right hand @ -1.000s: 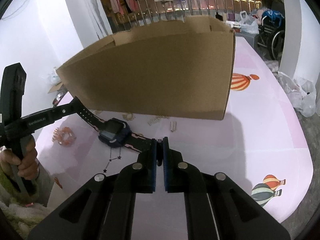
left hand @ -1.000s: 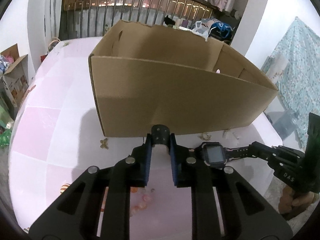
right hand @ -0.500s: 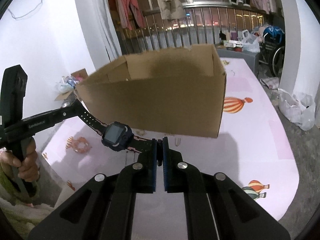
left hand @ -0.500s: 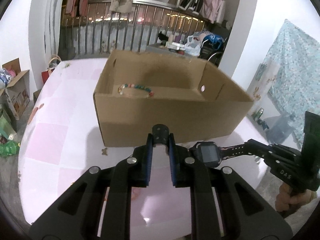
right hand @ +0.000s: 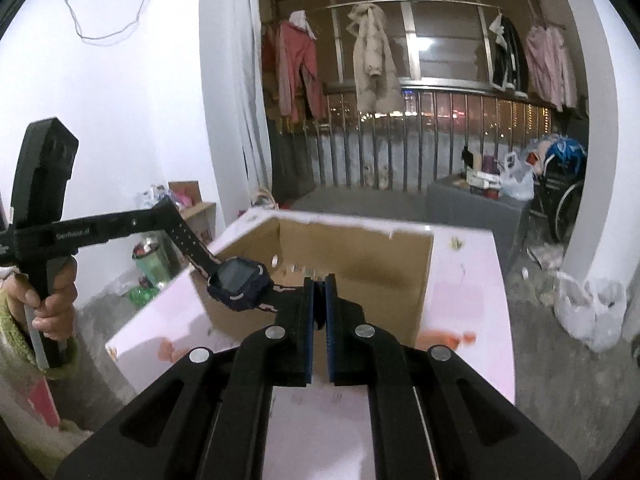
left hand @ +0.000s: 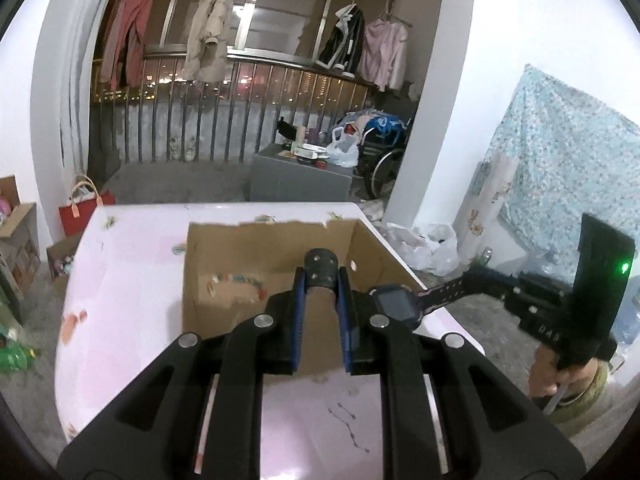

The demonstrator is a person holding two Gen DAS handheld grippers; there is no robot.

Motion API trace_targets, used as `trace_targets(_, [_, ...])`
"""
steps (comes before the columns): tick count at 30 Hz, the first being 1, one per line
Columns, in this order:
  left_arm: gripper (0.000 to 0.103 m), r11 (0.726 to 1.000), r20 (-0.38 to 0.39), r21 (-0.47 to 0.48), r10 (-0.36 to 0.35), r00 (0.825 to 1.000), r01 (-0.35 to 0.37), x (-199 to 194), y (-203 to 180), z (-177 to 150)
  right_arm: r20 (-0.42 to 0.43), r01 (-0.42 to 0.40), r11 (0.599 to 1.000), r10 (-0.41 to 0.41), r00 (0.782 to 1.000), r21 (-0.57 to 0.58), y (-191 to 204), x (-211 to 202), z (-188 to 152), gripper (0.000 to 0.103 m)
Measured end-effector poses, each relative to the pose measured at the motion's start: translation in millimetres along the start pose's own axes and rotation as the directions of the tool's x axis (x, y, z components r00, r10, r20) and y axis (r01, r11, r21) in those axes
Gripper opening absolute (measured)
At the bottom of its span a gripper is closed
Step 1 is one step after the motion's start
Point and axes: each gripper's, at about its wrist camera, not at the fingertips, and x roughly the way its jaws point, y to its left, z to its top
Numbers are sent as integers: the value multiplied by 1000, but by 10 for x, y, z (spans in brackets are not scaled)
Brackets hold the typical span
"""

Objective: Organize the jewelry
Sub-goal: 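Lift the smartwatch with both grippers and lower it into the box, then open both grippers to release the smartwatch inside the box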

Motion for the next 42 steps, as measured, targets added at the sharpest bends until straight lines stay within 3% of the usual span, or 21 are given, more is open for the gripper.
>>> trace_targets(6, [14, 999, -78, -20, 47, 996, -49, 525, 159, 348, -106, -36, 999, 34, 994, -18, -305, 592, 430, 5])
trace_targets(11, [14, 994, -211, -58, 81, 974, -95, 1233, 375, 416, -253, -59, 998, 49, 966, -32, -480, 1282, 582, 5])
trace_targets(13, [14, 990, -275, -68, 100, 956, -123, 1511, 453, 390, -320, -68, 997, 54, 946, -33, -545, 1560, 572, 5])
trace_targets(19, [15, 978, -461, -72, 142, 876, -196, 2142, 677, 288, -487, -71, 994, 22, 873, -83, -625, 2258, 538, 5])
trace_targets(22, [16, 974, -510, -50, 163, 844, -219, 2315, 707, 253, -553, -75, 990, -2, 833, -118, -582, 2508, 507, 5])
trace_targets(24, [19, 973, -546, -44, 167, 821, -227, 2416, 729, 226, -574, -70, 987, -25, 818, -142, -552, 2594, 484, 5])
trace_targets(28, [33, 969, -573, -9, 199, 795, -248, 2499, 724, 197, -612, -40, 978, -96, 785, -205, -520, 2728, 409, 6])
trace_targets(33, [42, 968, -565, -16, 199, 800, -251, 2461, 731, 218, -603, -18, 976, -118, 789, -215, -564, 2723, 429, 7])
trace_targets(36, [42, 968, -533, -14, 206, 820, -252, 2372, 715, 271, -580, 6, 980, -121, 805, -197, -650, 2659, 514, 13])
trace_targets(40, [45, 967, -460, -23, 215, 861, -254, 2149, 722, 375, -535, 29, 985, -119, 836, -172, -787, 2555, 671, 16])
trace_targets(42, [48, 965, -423, -21, 229, 877, -262, 2059, 735, 438, -510, 39, 988, -112, 853, -153, -820, 2453, 730, 23])
